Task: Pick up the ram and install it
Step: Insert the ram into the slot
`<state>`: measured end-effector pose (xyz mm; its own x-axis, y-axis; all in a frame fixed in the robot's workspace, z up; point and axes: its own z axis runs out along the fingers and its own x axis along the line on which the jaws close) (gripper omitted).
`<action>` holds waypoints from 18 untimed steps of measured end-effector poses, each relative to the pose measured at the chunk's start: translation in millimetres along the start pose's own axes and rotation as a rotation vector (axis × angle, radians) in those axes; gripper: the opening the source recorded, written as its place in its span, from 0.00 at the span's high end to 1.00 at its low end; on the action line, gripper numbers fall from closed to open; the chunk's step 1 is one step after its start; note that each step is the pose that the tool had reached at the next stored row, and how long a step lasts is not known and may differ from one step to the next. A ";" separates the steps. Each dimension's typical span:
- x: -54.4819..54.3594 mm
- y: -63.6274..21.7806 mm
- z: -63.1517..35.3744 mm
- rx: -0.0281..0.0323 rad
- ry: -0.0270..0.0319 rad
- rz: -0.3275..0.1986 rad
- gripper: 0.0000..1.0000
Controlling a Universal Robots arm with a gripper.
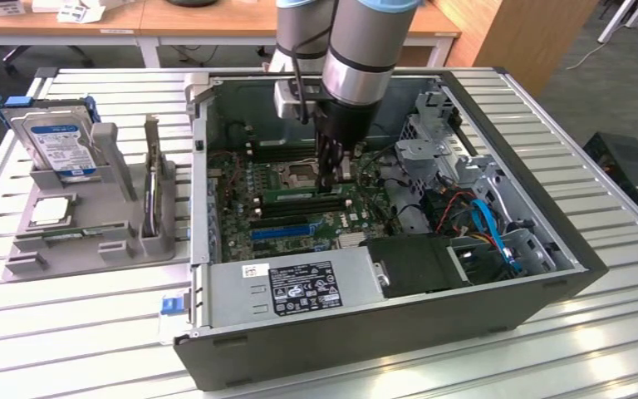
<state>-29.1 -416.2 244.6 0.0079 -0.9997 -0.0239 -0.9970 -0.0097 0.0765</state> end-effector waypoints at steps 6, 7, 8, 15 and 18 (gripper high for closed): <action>0.1 -0.2 5.6 0.0027 0.0000 0.000 0.87; 0.1 -0.2 6.3 0.0031 0.0000 0.000 0.87; 0.1 -0.2 6.9 0.0034 0.0000 0.000 0.87; 0.2 -0.1 8.0 0.0040 0.0000 0.000 0.87; 0.2 -0.2 9.6 0.0045 -0.0003 0.000 0.87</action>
<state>-29.6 -416.1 235.0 0.0079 -0.9997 -0.0242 -0.9974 -0.0097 0.0720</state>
